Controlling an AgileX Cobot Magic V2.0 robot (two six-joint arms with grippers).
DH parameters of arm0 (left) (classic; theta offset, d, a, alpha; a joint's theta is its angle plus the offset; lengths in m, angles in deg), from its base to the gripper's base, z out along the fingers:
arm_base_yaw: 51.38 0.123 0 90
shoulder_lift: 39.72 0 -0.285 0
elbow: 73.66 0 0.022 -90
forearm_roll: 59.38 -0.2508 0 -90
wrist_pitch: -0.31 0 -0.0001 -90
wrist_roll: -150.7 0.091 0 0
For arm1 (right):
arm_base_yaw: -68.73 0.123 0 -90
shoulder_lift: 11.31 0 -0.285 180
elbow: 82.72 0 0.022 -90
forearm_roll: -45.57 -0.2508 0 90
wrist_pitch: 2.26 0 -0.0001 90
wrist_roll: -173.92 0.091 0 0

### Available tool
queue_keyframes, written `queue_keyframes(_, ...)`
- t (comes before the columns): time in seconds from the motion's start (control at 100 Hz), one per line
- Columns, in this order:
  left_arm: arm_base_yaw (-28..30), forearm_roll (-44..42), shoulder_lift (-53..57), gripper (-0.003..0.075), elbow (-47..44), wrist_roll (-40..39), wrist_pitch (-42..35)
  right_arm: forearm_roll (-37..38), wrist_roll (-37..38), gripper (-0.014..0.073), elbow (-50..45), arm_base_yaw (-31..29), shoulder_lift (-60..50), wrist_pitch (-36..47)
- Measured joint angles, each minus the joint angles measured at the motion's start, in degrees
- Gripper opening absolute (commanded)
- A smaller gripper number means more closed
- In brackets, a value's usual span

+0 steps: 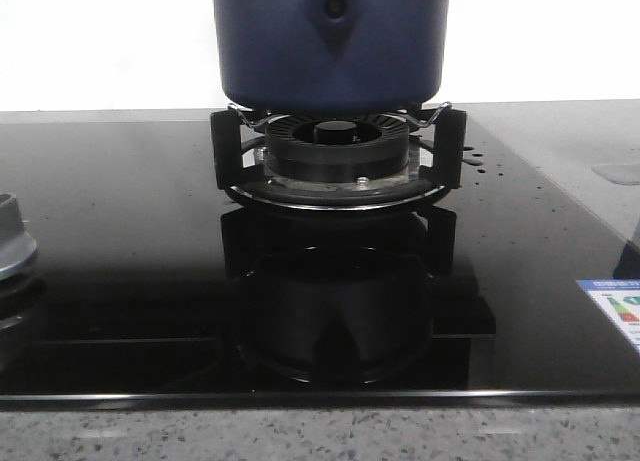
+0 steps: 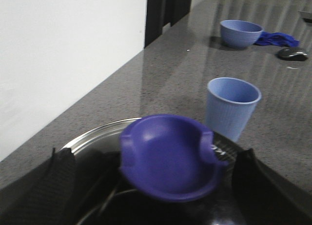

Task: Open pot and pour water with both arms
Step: 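Lift the glass lid off the blue saucepan with the left gripper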

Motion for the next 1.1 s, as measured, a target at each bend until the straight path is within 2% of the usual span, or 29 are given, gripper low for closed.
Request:
queue_keyframes(0.16,-0.68,1.52,-0.13,0.0579,0.00,0.00,1.16,0.00,0.00,-0.0065,0.00,0.00,0.00,0.00)
queue_keyframes(0.43,-2.86,2.12,-0.29,0.0578,0.00,0.00,-3.67,0.00,0.00,-0.0065,0.00,0.00,0.00,0.00)
queue_keyframes(0.72,-6.09,3.01,-2.39,0.0561,0.00,0.16,-4.76,0.00,0.00,-0.0065,0.00,0.00,0.00,0.00)
queue_keyframes(0.83,-6.33,3.66,-2.49,0.0503,0.00,0.16,-5.39,0.00,0.00,-0.0065,0.00,0.00,0.00,0.00)
queue_keyframes(1.04,-6.33,4.78,-2.52,0.0272,0.00,0.16,-6.77,0.00,0.00,-0.0065,0.00,0.00,0.00,0.00)
queue_keyframes(1.1,-6.33,4.92,-2.52,0.0245,0.00,0.16,-6.77,0.00,0.00,-0.0065,0.00,0.00,0.00,0.00)
